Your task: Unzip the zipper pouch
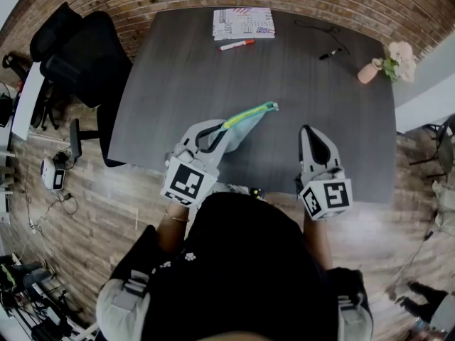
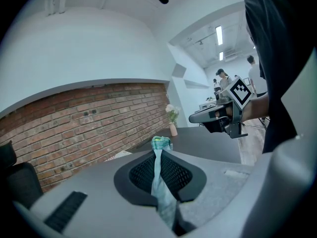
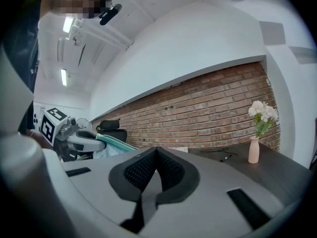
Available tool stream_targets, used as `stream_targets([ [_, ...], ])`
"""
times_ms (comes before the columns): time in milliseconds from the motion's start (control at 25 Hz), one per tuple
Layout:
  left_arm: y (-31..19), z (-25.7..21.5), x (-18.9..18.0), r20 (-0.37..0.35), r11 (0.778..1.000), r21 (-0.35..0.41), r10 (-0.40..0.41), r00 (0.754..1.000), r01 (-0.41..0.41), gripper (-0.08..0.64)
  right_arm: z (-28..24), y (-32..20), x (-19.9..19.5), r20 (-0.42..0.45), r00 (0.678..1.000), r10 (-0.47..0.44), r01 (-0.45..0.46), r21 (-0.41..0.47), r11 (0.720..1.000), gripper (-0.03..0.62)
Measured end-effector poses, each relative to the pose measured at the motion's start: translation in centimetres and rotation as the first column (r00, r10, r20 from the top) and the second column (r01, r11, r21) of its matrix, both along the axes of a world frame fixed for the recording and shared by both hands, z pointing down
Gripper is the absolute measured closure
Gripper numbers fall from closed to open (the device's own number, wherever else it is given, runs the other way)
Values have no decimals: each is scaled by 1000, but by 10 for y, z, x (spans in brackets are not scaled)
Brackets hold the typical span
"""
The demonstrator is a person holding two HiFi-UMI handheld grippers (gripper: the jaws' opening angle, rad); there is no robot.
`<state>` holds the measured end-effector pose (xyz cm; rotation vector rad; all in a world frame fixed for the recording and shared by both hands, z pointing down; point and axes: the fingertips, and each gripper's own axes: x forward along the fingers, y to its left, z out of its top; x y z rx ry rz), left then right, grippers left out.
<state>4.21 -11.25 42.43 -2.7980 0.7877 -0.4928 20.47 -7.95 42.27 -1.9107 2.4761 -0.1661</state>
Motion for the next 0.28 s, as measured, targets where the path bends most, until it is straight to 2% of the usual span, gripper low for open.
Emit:
stream_targets([
  [280, -1, 1, 1, -6, 1000, -4, -3, 1000, 3, 549, 2, -2, 0, -6, 1000, -4, 4, -5, 1000, 595],
])
